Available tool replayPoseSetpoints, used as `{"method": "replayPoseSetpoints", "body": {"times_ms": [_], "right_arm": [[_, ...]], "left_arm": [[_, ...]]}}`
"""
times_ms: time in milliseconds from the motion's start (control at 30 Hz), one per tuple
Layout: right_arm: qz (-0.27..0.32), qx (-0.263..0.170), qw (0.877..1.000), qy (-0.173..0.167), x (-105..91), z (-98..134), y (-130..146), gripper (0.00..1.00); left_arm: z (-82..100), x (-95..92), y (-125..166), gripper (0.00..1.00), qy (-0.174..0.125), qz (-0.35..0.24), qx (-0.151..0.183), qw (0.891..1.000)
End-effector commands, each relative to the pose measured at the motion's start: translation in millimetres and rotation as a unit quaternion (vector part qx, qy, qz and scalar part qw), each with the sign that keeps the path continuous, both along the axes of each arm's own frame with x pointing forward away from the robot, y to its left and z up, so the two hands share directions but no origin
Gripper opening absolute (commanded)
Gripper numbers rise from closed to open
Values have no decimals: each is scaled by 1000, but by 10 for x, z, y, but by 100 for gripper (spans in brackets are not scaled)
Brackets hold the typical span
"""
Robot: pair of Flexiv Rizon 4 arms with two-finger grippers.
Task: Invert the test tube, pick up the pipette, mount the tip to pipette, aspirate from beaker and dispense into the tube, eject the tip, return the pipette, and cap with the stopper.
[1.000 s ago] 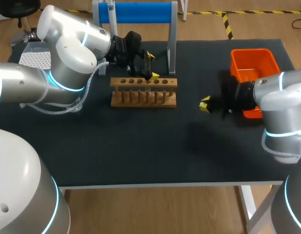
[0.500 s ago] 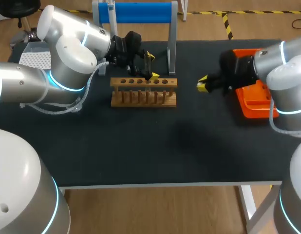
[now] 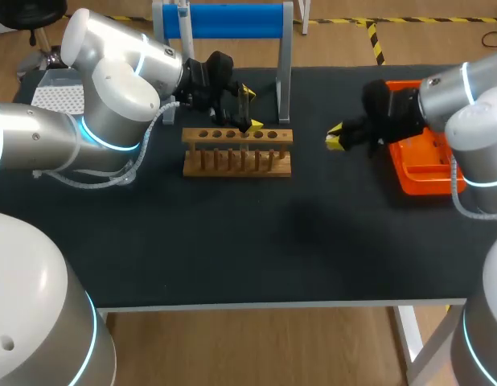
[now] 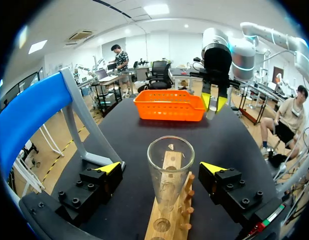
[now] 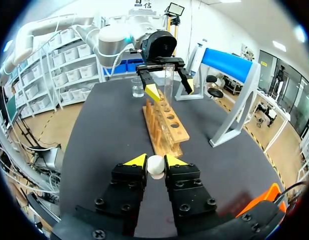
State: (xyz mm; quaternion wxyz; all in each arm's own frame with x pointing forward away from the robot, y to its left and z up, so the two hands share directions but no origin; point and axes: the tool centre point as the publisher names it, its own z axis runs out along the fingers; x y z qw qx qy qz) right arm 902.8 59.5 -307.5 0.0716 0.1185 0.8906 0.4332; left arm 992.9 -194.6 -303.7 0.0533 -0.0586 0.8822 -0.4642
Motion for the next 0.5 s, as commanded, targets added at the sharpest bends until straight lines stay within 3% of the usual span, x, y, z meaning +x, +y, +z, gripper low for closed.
{"method": "replayPoseSetpoints", "body": {"times_ms": [33, 500], "right_arm": [[1, -1, 1000, 1, -5, 16, -10, 0], [51, 3, 999, -5, 300, 445, 270, 0]], "left_arm": [[7, 12, 0, 100, 2, -1, 2, 1000], [7, 12, 0, 100, 2, -1, 2, 1000]]}}
